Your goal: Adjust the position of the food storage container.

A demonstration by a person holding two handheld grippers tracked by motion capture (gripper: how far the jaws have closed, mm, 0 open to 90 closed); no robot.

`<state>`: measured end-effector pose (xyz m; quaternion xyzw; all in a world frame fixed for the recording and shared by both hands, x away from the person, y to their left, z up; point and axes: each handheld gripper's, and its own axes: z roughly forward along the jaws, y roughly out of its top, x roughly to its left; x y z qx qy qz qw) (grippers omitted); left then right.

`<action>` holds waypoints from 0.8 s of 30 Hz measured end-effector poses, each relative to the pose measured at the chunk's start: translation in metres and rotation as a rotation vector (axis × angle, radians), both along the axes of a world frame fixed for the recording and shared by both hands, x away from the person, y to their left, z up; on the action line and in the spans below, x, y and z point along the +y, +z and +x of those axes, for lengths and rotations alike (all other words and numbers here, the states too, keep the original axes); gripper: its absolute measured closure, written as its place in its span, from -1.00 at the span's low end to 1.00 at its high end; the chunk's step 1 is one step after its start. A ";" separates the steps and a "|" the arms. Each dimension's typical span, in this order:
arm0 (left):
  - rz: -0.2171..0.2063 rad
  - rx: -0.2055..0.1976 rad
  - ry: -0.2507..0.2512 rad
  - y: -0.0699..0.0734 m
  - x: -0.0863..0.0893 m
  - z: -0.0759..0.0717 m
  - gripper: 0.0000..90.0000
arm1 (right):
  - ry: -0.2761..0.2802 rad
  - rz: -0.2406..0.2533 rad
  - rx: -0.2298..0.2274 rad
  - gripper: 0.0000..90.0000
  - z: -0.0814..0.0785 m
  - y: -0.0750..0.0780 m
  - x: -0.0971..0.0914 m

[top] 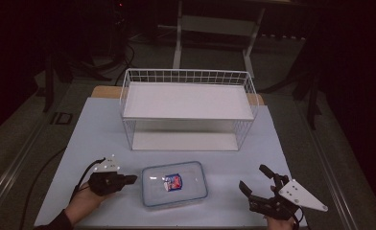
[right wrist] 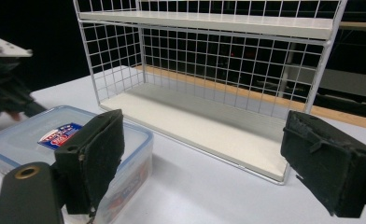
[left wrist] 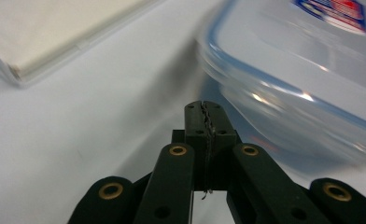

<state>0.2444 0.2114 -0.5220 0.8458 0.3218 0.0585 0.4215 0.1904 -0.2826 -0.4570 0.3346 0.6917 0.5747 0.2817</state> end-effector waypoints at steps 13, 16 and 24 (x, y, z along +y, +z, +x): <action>0.008 0.092 -0.143 0.000 -0.016 -0.055 0.98 | -0.002 -0.003 0.001 -0.70 0.001 0.000 0.001; 0.012 0.110 -0.175 -0.004 -0.026 -0.055 0.98 | -0.007 -0.001 -0.007 -0.70 0.000 0.000 0.000; 0.023 0.117 -0.226 -0.008 -0.042 -0.051 0.98 | -0.002 0.001 -0.003 -0.70 0.000 0.000 -0.001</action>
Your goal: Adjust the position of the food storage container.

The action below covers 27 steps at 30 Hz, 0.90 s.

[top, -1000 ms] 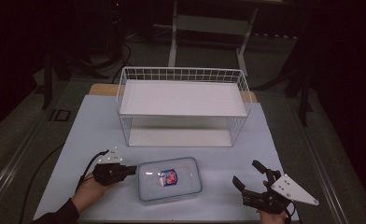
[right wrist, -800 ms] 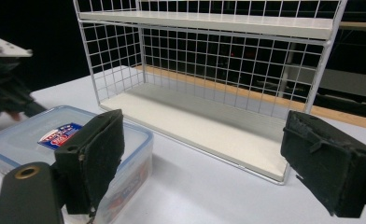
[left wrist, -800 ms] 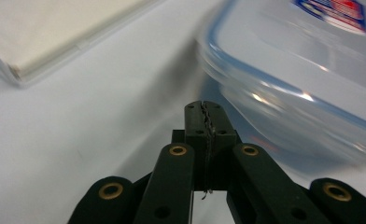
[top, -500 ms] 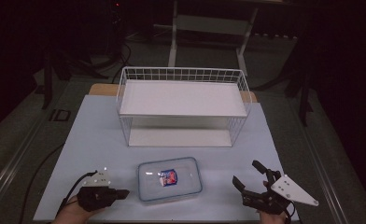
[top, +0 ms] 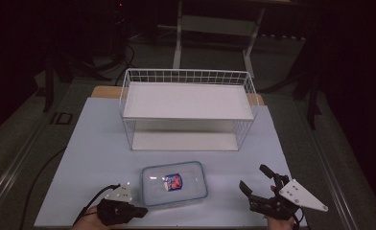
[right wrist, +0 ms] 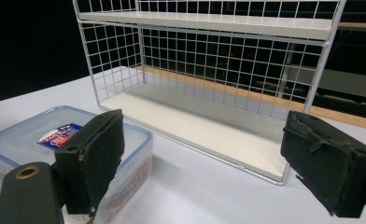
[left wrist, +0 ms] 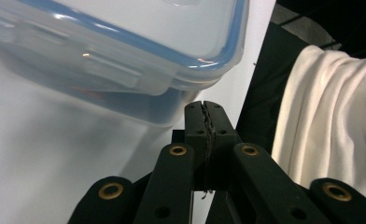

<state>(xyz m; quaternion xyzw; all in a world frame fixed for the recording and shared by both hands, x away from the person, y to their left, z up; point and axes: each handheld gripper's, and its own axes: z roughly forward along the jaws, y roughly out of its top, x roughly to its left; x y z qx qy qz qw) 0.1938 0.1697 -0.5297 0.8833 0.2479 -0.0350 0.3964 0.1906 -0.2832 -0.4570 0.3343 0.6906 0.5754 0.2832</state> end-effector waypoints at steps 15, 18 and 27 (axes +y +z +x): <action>0.016 -0.020 0.016 0.002 0.005 0.016 0.97 | 0.002 0.001 0.000 -0.70 0.000 0.000 -0.001; 0.012 -0.032 0.078 0.002 0.018 0.023 0.97 | 0.004 -0.001 -0.001 -0.70 0.000 0.000 -0.001; 0.014 -0.046 0.193 -0.001 0.013 0.043 0.97 | 0.000 -0.001 0.001 -0.70 0.000 0.000 0.000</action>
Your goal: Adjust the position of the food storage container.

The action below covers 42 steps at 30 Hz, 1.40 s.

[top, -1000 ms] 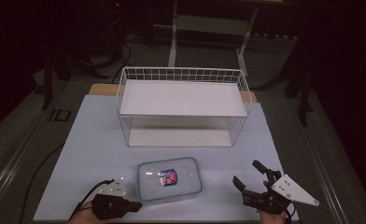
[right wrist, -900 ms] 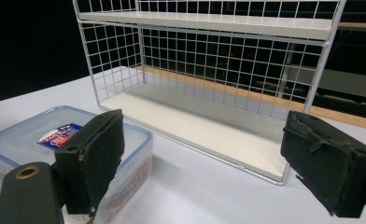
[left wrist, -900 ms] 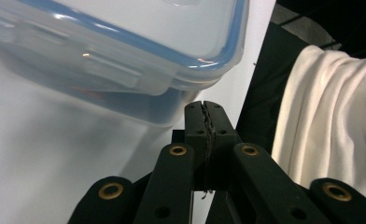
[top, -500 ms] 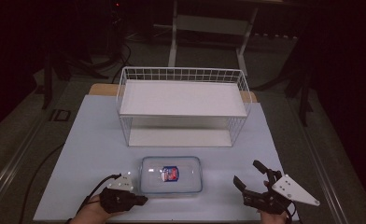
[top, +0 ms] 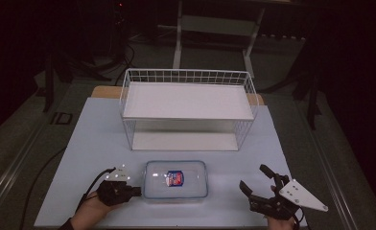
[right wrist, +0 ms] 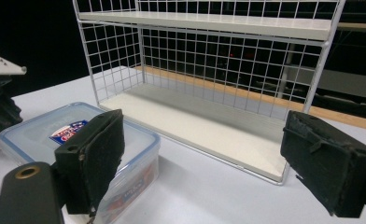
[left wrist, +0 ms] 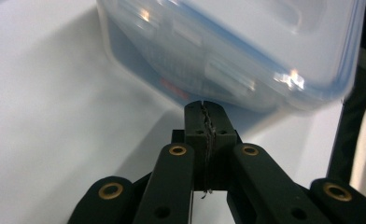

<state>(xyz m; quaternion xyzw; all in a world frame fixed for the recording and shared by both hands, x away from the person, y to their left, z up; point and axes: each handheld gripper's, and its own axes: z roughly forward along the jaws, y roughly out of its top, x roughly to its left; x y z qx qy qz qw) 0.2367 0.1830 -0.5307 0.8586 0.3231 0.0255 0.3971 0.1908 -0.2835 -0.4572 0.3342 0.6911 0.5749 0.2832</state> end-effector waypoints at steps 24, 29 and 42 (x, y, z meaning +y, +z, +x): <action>-0.001 -0.011 -0.070 -0.001 -0.042 0.022 0.98 | 0.002 -0.004 0.003 -0.70 0.001 -0.001 0.000; 0.005 -0.006 -0.058 -0.002 -0.037 0.023 0.80 | 0.001 -0.005 0.006 -0.70 0.001 -0.001 0.001; -0.229 0.007 -0.042 0.033 -0.014 0.013 -0.60 | 0.033 -0.040 0.009 -0.71 0.003 -0.005 0.012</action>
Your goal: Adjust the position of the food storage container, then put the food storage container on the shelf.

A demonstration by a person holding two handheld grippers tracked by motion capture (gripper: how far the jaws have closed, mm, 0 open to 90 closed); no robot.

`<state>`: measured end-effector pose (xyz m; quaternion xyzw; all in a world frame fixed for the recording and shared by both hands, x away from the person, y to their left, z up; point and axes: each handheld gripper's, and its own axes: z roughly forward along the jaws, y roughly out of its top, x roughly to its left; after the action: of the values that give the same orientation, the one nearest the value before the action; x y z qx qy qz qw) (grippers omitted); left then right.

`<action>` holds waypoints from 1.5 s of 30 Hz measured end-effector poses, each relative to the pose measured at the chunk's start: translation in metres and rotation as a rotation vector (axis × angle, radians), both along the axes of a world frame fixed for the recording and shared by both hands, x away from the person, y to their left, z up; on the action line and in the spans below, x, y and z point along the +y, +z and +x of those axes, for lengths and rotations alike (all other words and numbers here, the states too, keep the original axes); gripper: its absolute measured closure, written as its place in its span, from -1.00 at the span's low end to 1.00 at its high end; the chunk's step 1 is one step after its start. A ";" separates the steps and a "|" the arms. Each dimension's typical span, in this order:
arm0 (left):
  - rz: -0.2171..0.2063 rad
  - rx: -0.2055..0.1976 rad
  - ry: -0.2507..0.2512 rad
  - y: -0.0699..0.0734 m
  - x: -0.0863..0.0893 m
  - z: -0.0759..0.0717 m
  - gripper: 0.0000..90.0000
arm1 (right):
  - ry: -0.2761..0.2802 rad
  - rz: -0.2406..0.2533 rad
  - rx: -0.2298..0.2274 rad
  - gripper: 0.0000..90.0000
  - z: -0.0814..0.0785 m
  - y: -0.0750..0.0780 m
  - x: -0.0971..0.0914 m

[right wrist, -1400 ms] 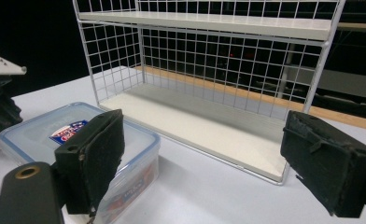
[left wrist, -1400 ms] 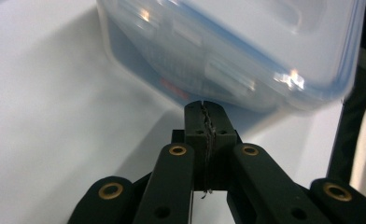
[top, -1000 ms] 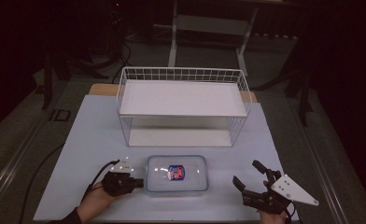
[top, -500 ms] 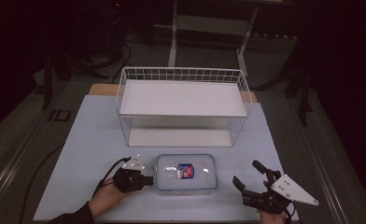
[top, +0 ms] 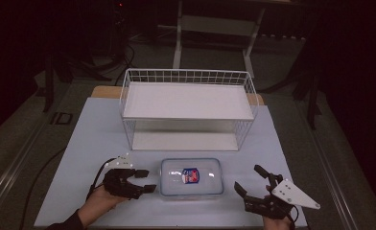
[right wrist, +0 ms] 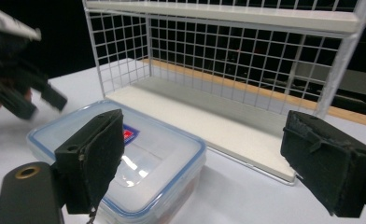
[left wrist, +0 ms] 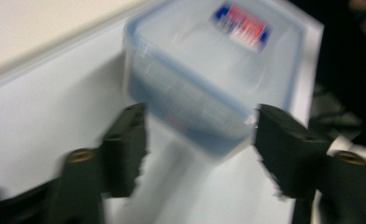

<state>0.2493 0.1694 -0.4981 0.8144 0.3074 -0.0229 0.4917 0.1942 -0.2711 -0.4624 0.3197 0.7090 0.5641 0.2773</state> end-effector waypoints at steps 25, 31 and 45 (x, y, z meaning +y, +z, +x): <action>-0.112 0.180 0.186 0.019 -0.014 0.030 -0.98 | 0.084 -0.036 0.090 -0.66 0.028 0.019 0.030; -0.111 0.292 0.192 0.001 -0.018 0.043 -0.98 | 0.095 -0.058 0.189 -0.66 0.042 0.015 0.031; -0.128 0.512 0.193 -0.025 -0.021 0.055 -0.67 | 0.047 -0.061 0.324 -0.76 0.050 0.001 0.028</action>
<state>0.3047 0.1486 -0.5233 0.7163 0.4957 -0.2004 0.4484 0.2443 -0.2434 -0.4616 0.3814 0.7685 0.4895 0.1557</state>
